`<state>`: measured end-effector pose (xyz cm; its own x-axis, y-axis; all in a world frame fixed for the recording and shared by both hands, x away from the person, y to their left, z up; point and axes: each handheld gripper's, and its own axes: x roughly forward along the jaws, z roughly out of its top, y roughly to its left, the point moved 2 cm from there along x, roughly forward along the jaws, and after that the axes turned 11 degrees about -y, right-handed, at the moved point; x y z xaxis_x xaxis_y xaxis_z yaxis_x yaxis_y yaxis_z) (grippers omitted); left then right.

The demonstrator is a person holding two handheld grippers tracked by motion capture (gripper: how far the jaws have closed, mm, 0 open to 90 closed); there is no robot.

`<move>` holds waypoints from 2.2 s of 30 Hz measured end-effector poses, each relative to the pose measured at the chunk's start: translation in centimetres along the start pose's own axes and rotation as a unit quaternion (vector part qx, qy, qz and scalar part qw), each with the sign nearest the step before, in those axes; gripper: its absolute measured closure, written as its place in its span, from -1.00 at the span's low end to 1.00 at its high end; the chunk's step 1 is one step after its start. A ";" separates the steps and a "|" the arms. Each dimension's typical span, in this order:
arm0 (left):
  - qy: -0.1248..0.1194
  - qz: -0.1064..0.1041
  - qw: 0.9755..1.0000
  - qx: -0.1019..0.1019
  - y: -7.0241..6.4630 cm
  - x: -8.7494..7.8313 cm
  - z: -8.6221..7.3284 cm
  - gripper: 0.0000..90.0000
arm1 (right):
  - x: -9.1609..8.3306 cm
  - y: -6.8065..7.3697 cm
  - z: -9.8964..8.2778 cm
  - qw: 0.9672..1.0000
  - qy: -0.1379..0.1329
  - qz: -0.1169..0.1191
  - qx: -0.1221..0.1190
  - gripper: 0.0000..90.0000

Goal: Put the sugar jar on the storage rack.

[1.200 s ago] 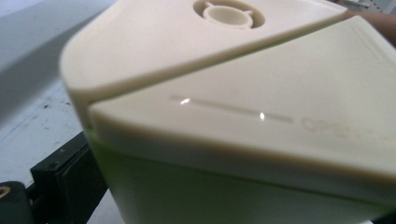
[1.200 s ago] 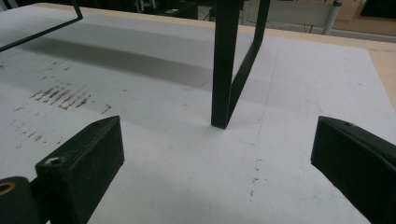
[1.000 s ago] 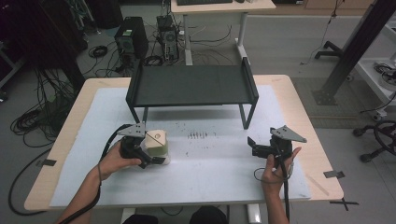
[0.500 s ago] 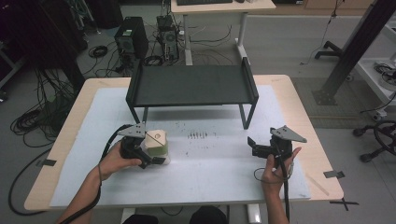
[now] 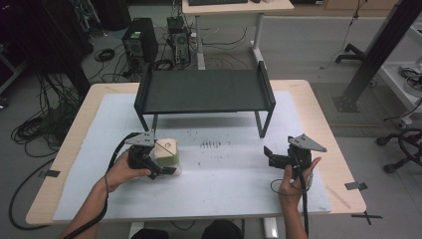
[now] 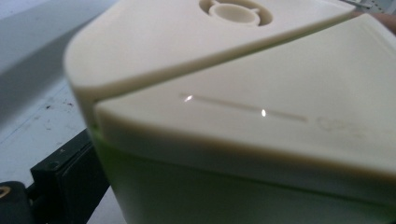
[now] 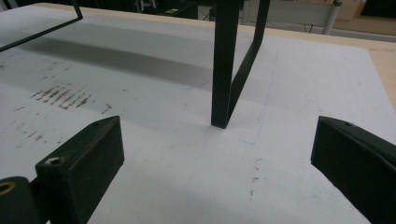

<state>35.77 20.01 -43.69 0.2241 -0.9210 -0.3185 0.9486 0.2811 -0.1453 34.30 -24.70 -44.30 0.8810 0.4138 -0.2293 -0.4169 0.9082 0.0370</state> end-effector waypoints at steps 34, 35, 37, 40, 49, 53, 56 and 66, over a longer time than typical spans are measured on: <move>0.001 0.002 1.000 -0.001 0.1 -0.1 0.1 -0.97 | 0.0 0.0 0.0 1.000 0.001 0.001 -0.001 -0.94; 0.002 0.002 1.000 0.000 0.1 0.0 0.1 -0.97 | 0.0 0.0 0.0 1.000 0.001 0.001 -0.002 -0.94; 0.002 0.002 1.000 0.000 0.1 0.0 0.1 -0.97 | 0.0 0.0 0.0 1.000 0.001 0.001 -0.002 -0.94; 0.002 0.002 1.000 -0.001 0.1 0.0 0.0 -0.97 | 0.0 0.1 0.0 1.000 0.001 0.001 -0.002 -0.94; 0.001 0.004 1.000 0.000 0.1 -0.1 0.1 -0.97 | 0.0 0.1 0.0 1.000 0.003 0.001 -0.003 -0.94; 0.002 0.003 1.000 0.001 0.1 0.0 0.1 -0.97 | 0.0 0.1 0.0 1.000 0.002 0.001 -0.003 -0.94; 0.005 0.002 1.000 0.001 0.1 0.0 0.1 -0.97 | 0.0 0.1 0.0 1.000 0.003 0.001 -0.003 -0.94; 0.005 0.004 1.000 0.001 0.1 0.1 0.0 -0.97 | 0.0 0.1 0.0 1.000 0.003 0.000 -0.003 -0.94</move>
<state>35.92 19.95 -43.73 0.2291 -0.9161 -0.3289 0.9473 0.2876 -0.1412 34.31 -24.63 -44.31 0.8794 0.4139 -0.2351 -0.4186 0.9076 0.0321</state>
